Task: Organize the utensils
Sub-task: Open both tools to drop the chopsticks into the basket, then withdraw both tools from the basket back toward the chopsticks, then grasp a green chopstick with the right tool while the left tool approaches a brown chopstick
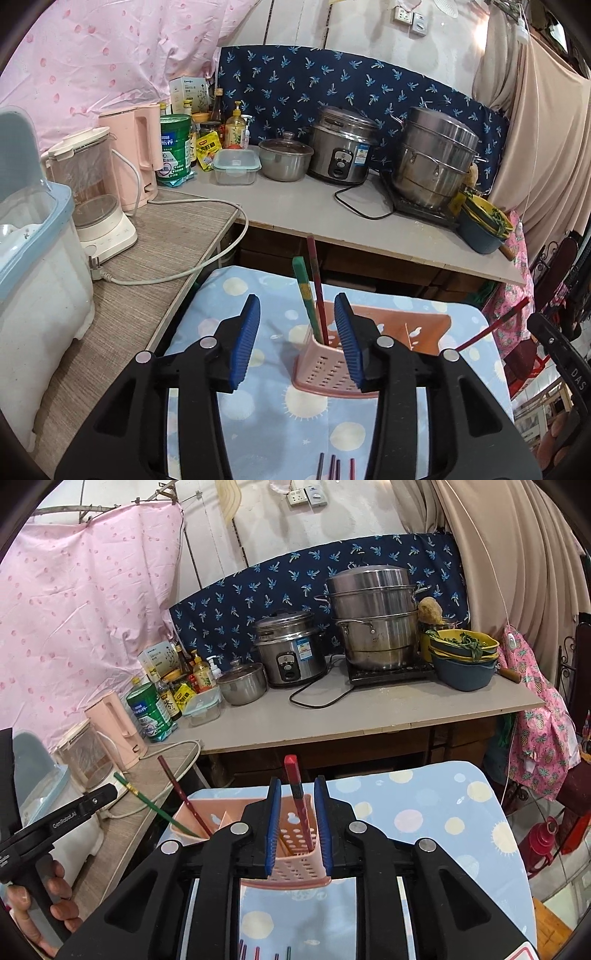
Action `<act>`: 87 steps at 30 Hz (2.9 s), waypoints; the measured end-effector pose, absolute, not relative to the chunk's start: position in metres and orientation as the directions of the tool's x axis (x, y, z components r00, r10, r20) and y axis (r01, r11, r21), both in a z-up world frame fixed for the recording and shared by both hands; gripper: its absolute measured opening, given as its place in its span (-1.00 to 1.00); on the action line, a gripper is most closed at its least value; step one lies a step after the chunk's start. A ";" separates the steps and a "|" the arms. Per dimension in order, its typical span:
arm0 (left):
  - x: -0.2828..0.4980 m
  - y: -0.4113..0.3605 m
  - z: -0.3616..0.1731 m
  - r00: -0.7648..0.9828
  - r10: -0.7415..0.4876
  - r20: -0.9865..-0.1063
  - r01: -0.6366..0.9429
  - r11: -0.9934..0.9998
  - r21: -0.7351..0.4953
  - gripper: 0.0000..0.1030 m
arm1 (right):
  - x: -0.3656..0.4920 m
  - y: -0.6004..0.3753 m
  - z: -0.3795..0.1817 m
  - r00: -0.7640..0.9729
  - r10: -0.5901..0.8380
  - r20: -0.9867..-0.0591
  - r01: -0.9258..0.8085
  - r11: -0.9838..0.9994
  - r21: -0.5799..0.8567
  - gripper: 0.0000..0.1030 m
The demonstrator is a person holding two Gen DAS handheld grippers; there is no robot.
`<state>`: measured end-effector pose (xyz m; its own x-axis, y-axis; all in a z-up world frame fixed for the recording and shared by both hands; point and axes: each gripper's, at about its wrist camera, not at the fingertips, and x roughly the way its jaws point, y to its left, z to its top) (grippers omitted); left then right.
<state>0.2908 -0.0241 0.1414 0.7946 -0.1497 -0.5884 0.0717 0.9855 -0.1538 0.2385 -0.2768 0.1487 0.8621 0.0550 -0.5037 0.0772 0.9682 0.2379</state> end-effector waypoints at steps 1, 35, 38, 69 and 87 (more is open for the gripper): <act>0.287 -0.025 0.141 0.795 -0.145 -0.588 0.073 0.987 -0.145 -0.22 | 0.234 -0.275 0.148 0.862 0.054 -0.505 0.076 0.970 0.233 -0.64; 0.137 -0.013 0.040 0.670 -0.063 -0.740 0.111 0.994 0.016 -0.22 | 0.070 -0.211 0.033 0.712 0.085 -0.697 0.033 0.988 0.154 -0.61; 0.125 -0.011 0.028 0.656 -0.050 -0.754 0.105 0.994 0.026 -0.22 | 0.059 -0.204 0.014 0.683 0.095 -0.724 0.032 0.987 0.159 -0.61; 0.075 -0.005 -0.036 0.544 -0.065 -0.836 0.135 0.991 0.010 -0.01 | 0.032 -0.188 -0.059 0.575 0.097 -0.812 0.049 0.987 0.153 -0.86; 0.068 -0.023 -0.047 0.517 -0.075 -0.852 0.163 0.987 0.012 0.29 | 0.030 -0.198 -0.060 0.576 0.107 -0.810 0.069 0.981 0.179 -0.87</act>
